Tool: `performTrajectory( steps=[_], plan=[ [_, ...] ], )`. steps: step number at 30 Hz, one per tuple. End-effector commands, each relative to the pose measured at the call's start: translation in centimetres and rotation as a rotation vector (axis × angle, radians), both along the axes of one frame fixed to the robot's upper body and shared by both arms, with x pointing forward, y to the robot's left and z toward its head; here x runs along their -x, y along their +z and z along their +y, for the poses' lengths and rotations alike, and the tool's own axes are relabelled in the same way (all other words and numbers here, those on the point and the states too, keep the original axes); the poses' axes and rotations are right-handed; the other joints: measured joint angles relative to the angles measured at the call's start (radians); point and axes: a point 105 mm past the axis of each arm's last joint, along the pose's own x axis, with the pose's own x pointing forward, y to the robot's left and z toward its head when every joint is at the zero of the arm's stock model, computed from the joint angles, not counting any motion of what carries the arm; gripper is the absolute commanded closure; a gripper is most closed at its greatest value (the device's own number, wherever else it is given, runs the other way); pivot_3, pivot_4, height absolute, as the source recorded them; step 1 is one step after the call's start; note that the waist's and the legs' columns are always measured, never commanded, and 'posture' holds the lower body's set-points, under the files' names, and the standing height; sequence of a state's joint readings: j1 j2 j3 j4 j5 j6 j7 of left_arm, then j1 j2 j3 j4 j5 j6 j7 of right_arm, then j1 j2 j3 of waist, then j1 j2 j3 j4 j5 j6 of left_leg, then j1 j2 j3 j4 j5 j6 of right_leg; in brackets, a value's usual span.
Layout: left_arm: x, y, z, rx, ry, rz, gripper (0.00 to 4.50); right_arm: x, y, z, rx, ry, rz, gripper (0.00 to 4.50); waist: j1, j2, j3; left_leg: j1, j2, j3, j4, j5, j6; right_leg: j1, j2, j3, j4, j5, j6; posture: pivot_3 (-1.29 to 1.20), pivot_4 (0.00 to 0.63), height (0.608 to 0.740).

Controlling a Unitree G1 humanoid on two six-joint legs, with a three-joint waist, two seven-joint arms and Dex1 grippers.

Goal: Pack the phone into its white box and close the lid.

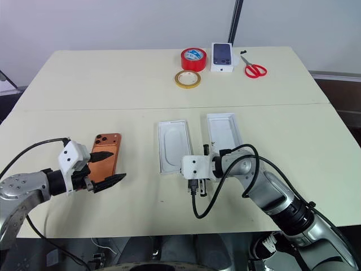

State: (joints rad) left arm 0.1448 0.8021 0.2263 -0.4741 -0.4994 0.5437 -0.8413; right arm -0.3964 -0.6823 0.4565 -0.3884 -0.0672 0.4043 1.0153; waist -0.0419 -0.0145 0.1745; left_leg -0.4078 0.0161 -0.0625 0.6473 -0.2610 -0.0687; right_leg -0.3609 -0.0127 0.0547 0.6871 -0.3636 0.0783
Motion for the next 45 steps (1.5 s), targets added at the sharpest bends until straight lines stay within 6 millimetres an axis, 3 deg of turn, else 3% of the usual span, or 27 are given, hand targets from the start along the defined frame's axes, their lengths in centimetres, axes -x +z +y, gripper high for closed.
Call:
performTrajectory(
  steps=[1,3,7,8,9,12,13,18,25,36,42,45],
  plan=[
    [-0.2,1.4,0.5,0.011,0.040,-0.053,0.00,0.1,2.9,1.3,-0.101,0.025,-0.024,2.56,0.000,0.000,0.000,0.000,0.000,0.000,0.000,0.000,0.000,0.000,0.000,0.000,0.000,0.000,0.000,0.00,0.150,0.740],
    [-0.5,2.0,1.4,0.044,0.107,-0.058,0.00,-0.8,4.5,2.1,-0.181,-0.014,-0.025,1.61,-0.002,0.000,0.000,0.000,0.000,0.000,0.000,0.000,0.000,0.000,0.000,0.000,0.000,0.000,0.000,0.00,0.150,0.740],
    [-2.0,3.3,5.0,0.206,0.376,-0.019,0.00,-2.9,6.5,4.0,-0.274,-0.082,-0.030,1.61,-0.001,0.000,0.000,0.000,0.000,-0.001,0.000,0.000,0.000,0.000,0.001,-0.001,0.001,0.000,0.000,0.00,0.150,0.740],
    [-2.2,3.4,6.0,0.234,0.443,-0.007,0.00,-3.4,6.6,4.6,-0.284,-0.104,-0.024,2.27,0.000,0.000,0.000,0.000,0.000,-0.001,0.000,0.000,0.000,0.000,0.001,-0.001,0.001,0.000,0.000,0.00,0.150,0.740],
    [-2.4,3.5,6.6,0.247,0.491,0.001,0.00,-3.8,6.6,5.1,-0.287,-0.121,-0.014,2.53,0.000,-0.001,0.000,0.000,0.000,-0.001,0.001,0.000,0.000,0.000,0.000,-0.001,0.001,0.000,0.000,0.00,0.150,0.740],
    [-2.6,2.8,8.4,0.243,0.630,0.076,0.00,-4.4,5.7,7.1,-0.244,-0.116,-0.031,4.15,-0.001,-0.001,-0.001,0.000,0.000,-0.001,0.001,0.000,0.000,0.000,0.000,-0.001,0.000,0.000,0.000,0.00,0.150,0.740],
    [-2.5,2.2,8.8,0.219,0.667,0.128,0.00,-4.5,5.4,7.9,-0.236,-0.111,-0.036,4.46,0.000,-0.001,-0.001,0.000,0.000,-0.001,0.001,0.000,0.000,0.000,-0.001,-0.001,0.000,0.000,0.000,0.00,0.150,0.740],
    [-2.1,0.0,9.3,0.200,0.726,0.343,0.00,-4.6,3.8,10.7,-0.172,-0.060,-0.102,4.46,-0.001,-0.001,-0.001,0.000,0.000,-0.001,0.001,0.000,0.000,-0.001,0.000,-0.001,0.002,0.000,0.000,0.00,0.150,0.740],
    [-2.4,-1.3,5.6,0.237,0.606,0.540,0.00,-4.1,2.0,12.8,-0.102,0.007,-0.132,4.46,0.000,-0.002,-0.001,0.000,-0.001,-0.001,0.001,0.000,-0.001,-0.001,0.000,-0.002,0.002,0.000,0.000,0.00,0.150,0.740],
    [-2.2,-2.9,-1.8,0.329,0.383,0.673,0.00,-5.2,1.6,12.0,-0.041,-0.009,-0.206,4.46,0.021,0.001,-0.004,0.000,-0.002,-0.001,0.002,0.000,-0.001,0.000,-0.002,-0.002,0.002,0.000,0.000,0.00,0.150,0.740],
    [-1.8,-2.9,-4.4,0.365,0.295,0.694,0.00,-5.3,1.3,11.6,-0.023,-0.019,-0.210,4.46,0.034,0.000,-0.005,0.001,-0.005,-0.002,0.004,0.000,-0.001,0.003,-0.005,-0.003,0.001,0.000,0.000,0.00,0.150,0.740],
    [-2.0,-2.7,-4.8,0.380,0.288,0.693,0.00,-5.3,1.2,11.5,-0.020,-0.021,-0.208,4.46,0.032,0.000,-0.005,0.001,-0.005,-0.003,0.004,0.000,-0.001,0.003,-0.005,-0.004,0.001,0.000,0.001,0.00,0.150,0.740]
  ],
)
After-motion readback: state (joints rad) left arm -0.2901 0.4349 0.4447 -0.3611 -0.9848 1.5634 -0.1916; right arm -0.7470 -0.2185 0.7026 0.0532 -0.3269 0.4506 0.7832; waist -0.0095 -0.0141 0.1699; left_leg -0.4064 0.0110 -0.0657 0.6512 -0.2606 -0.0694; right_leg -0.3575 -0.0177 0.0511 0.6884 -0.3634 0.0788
